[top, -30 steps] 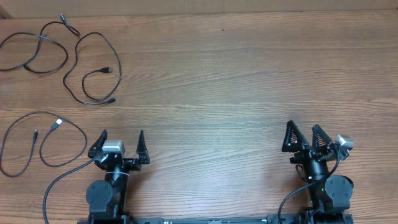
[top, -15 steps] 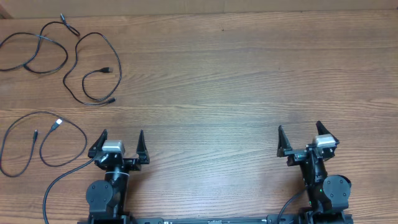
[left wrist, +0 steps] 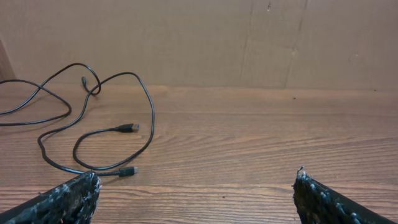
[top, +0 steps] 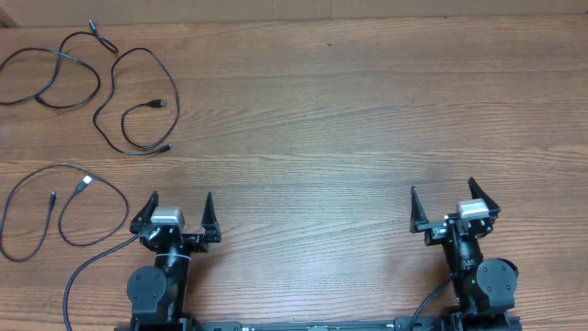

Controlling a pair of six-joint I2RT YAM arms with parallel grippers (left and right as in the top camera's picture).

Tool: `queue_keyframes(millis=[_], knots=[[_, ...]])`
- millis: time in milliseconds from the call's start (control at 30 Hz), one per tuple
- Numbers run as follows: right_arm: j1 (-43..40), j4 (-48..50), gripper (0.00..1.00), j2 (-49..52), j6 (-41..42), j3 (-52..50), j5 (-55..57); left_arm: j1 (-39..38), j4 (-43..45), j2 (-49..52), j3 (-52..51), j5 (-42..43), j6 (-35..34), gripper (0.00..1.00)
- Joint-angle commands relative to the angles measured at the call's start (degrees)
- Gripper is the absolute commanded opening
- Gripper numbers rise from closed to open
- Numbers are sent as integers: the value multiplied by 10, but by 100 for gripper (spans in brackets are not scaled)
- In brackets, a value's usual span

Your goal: Untangle cables

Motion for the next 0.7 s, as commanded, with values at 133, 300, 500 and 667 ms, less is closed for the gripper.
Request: queue_keyframes(millis=[133,300,500,667], knots=[[9,2,100,-6,-3,-6,4,-3,0,-4,-4,-7,9,99],[9,3,100,-6,-3,-6,5,-3,0,-4,-4,-7,9,100],[9,2,100,-6,60,-6,9,-3,0,-4,-4,-7,9,100],[9,2,100,-6,61,-6,13,-3,0,-4,-4,-7,9,100]])
